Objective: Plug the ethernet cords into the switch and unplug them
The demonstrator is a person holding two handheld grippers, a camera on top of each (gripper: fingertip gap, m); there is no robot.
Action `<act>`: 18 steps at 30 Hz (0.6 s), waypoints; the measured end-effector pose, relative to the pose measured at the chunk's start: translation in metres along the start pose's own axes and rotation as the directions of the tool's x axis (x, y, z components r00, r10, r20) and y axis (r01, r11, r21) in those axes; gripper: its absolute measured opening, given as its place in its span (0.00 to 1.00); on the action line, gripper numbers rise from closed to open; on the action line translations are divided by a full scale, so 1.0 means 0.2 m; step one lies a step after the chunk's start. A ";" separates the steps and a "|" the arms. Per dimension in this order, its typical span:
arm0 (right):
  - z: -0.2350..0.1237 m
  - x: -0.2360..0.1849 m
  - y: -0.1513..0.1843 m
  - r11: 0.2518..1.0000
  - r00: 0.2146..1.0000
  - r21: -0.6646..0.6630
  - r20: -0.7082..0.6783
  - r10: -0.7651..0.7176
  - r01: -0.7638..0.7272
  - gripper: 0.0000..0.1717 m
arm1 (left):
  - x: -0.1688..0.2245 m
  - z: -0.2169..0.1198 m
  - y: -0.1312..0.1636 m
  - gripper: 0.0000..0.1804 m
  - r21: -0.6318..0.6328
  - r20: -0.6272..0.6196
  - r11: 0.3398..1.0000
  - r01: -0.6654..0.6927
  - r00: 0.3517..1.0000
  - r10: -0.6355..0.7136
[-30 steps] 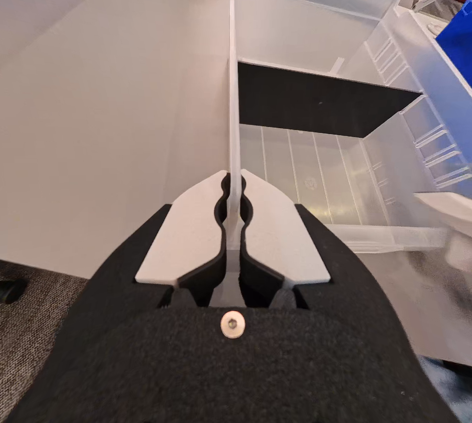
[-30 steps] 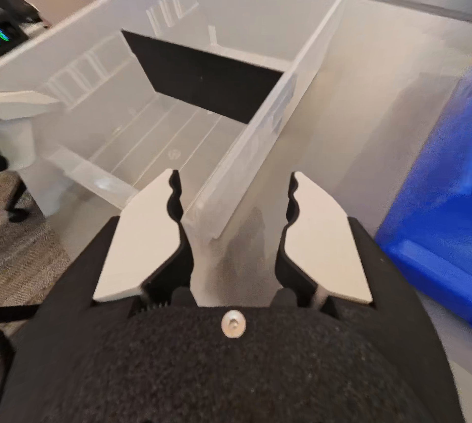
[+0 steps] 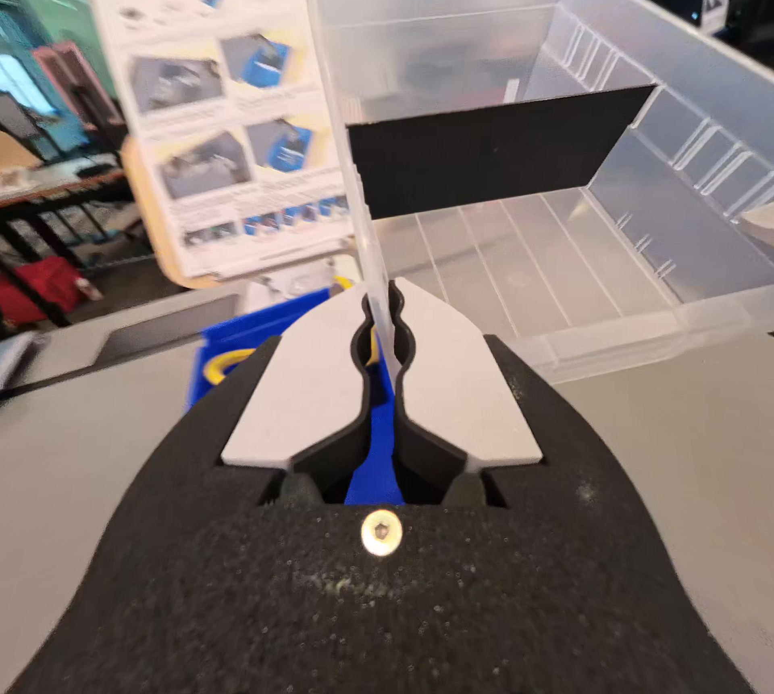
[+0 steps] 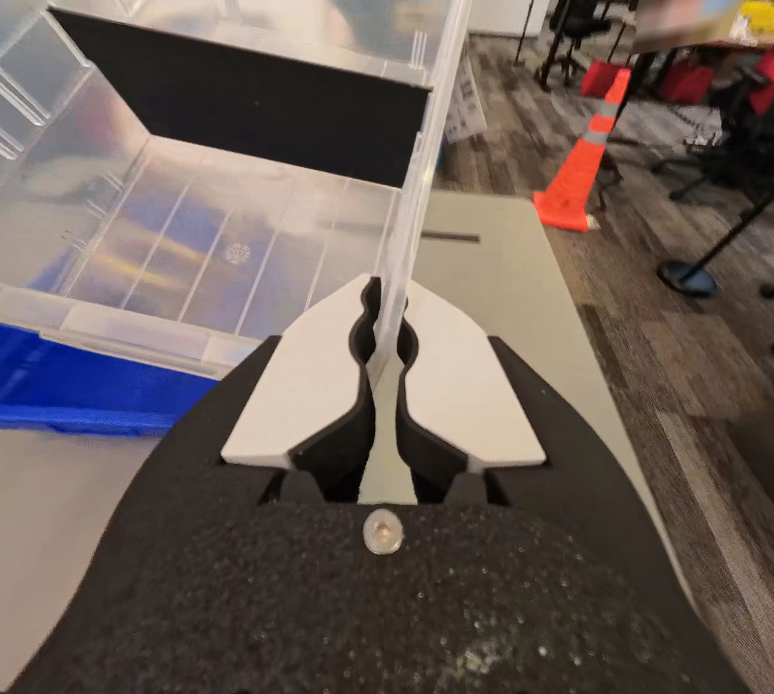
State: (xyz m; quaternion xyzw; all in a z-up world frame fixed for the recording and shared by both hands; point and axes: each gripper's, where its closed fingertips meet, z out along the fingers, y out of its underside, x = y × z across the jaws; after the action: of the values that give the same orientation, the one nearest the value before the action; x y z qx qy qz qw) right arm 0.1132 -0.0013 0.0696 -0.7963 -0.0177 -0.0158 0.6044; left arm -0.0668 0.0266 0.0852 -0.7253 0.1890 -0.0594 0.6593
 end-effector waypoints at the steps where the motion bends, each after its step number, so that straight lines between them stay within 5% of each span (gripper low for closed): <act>1: 0.03 0.11 0.07 0.999 1.000 -0.042 -0.003 -0.002 0.002 0.03 | 0.11 0.06 0.05 0.03 -0.027 -0.027 1.000 0.006 1.000 -0.007; 7: 0.27 0.55 0.50 0.965 0.999 -0.261 0.009 0.046 -0.042 0.02 | 0.54 0.38 0.41 0.03 -0.192 -0.085 0.981 0.017 0.996 -0.034; 14: 0.53 0.61 0.96 0.946 0.989 -0.322 0.123 0.084 -0.040 0.03 | 0.67 0.55 0.85 0.06 -0.349 -0.122 0.933 0.093 0.982 -0.144; 18: 0.55 0.63 0.97 0.955 0.997 -0.297 0.083 0.004 0.021 0.04 | 0.71 0.53 0.93 0.09 -0.333 -0.196 0.940 0.073 0.970 -0.145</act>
State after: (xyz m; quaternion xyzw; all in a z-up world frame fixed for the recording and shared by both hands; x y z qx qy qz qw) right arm 0.2496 0.0526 -0.1407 -0.8781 -0.0436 0.0122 0.4763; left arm 0.0637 0.0636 -0.1328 -0.8220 0.2263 -0.1431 0.5026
